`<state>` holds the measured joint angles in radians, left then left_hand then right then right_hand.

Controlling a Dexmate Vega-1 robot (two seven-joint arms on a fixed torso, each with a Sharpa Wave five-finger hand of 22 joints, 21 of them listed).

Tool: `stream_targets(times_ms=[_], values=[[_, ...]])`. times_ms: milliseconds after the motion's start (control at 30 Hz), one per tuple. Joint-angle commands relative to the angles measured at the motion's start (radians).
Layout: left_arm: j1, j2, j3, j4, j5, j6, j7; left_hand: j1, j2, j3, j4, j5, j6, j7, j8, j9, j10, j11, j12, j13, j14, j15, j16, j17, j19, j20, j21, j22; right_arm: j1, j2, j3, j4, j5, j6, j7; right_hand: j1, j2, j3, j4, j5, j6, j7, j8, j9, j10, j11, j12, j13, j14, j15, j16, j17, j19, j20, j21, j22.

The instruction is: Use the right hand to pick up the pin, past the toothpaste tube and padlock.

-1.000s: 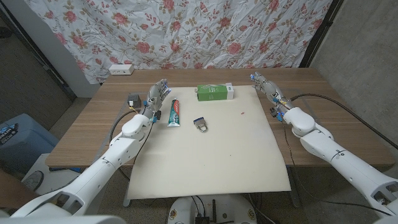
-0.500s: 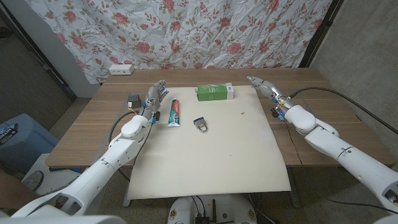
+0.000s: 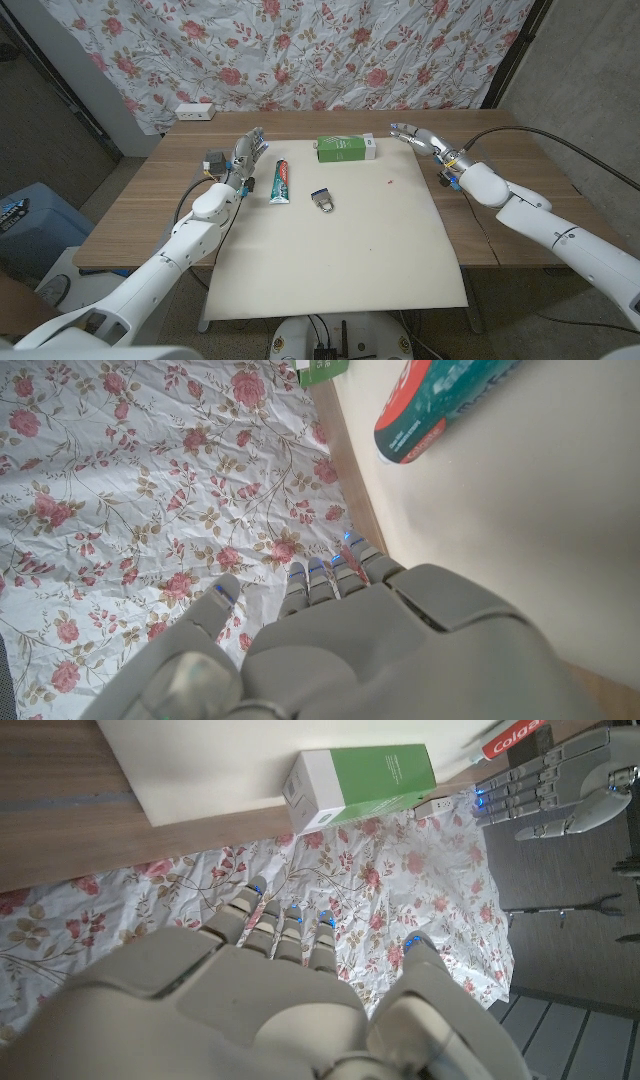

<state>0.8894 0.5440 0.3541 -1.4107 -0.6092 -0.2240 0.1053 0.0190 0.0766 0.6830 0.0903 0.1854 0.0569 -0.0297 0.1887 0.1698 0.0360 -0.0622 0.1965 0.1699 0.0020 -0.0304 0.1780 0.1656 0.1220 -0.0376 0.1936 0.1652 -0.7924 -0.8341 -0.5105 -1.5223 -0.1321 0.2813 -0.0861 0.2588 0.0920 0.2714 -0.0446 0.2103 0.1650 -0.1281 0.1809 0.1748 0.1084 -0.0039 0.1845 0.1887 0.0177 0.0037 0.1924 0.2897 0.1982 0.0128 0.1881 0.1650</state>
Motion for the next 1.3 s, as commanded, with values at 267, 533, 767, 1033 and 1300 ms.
stream_targets(times_ms=[267, 533, 767, 1033, 1300], values=[[0.015, 0.005, -0.006, -0.046, 0.014, 0.033, 0.061, 0.007, 0.063, 0.005, -0.006, 0.002, 0.028, 0.001, 0.007, 0.004, 0.022, -0.006, 0.011, 0.005, 0.023, -0.019, 0.005, 0.002, 0.025, -0.01, 0.005, 0.005, 0.022, -0.106, -0.027, -0.122, -0.196, -0.077, 0.072, 0.078, 0.009, 0.036, -0.074, -0.018, -0.005, -0.05, 0.007, 0.005, -0.05, -0.016, -0.004, 0.003, -0.042, 0.007, -0.003, -0.015, -0.02, 0.03, -0.005, 0.004], [0.032, 0.008, -0.012, -0.068, 0.014, 0.041, 0.08, 0.006, 0.064, 0.007, -0.007, 0.002, 0.035, 0.001, 0.007, 0.004, 0.028, -0.006, 0.01, 0.005, 0.027, -0.018, 0.004, 0.002, 0.029, -0.009, 0.005, 0.005, 0.026, -0.14, -0.024, -0.169, -0.227, -0.104, 0.131, 0.151, 0.006, 0.067, -0.126, -0.011, 0.006, -0.064, 0.017, 0.008, -0.07, -0.016, 0.0, 0.004, -0.065, 0.022, -0.001, -0.026, -0.035, 0.046, -0.006, 0.004], [0.047, 0.009, -0.016, -0.081, 0.015, 0.041, 0.092, 0.005, 0.066, 0.008, -0.007, 0.002, 0.039, 0.0, 0.006, 0.004, 0.033, -0.007, 0.01, 0.005, 0.031, -0.02, 0.005, 0.003, 0.031, -0.009, 0.005, 0.005, 0.032, -0.165, -0.021, -0.211, -0.249, -0.141, 0.189, 0.244, -0.006, 0.105, -0.147, 0.008, 0.038, -0.076, 0.034, 0.011, -0.089, -0.011, 0.002, 0.006, -0.093, 0.046, 0.001, -0.036, -0.049, 0.088, -0.006, 0.004], [0.063, 0.003, -0.018, -0.085, 0.015, 0.025, 0.098, 0.004, 0.067, 0.01, -0.007, 0.002, 0.041, -0.001, 0.004, 0.004, 0.035, -0.007, 0.009, 0.005, 0.037, -0.019, 0.005, 0.003, 0.033, -0.006, 0.004, 0.005, 0.047, -0.183, -0.032, -0.254, -0.286, -0.187, 0.261, 0.323, -0.019, 0.136, -0.149, 0.018, 0.065, -0.081, 0.044, 0.013, -0.097, -0.011, 0.006, 0.007, -0.11, 0.085, 0.005, -0.044, -0.063, 0.096, -0.006, 0.004], [0.074, 0.01, -0.023, -0.097, 0.017, 0.021, 0.101, 0.004, 0.068, 0.012, -0.007, 0.002, 0.043, -0.001, 0.003, 0.004, 0.037, -0.008, 0.008, 0.005, 0.041, -0.019, 0.005, 0.003, 0.034, -0.005, 0.004, 0.005, 0.074, -0.187, -0.055, -0.279, -0.365, -0.213, 0.31, 0.394, -0.048, 0.158, -0.15, 0.023, 0.116, -0.085, 0.063, 0.015, -0.091, 0.001, 0.011, 0.008, -0.102, 0.105, 0.015, -0.049, -0.051, 0.109, 0.001, 0.003]])
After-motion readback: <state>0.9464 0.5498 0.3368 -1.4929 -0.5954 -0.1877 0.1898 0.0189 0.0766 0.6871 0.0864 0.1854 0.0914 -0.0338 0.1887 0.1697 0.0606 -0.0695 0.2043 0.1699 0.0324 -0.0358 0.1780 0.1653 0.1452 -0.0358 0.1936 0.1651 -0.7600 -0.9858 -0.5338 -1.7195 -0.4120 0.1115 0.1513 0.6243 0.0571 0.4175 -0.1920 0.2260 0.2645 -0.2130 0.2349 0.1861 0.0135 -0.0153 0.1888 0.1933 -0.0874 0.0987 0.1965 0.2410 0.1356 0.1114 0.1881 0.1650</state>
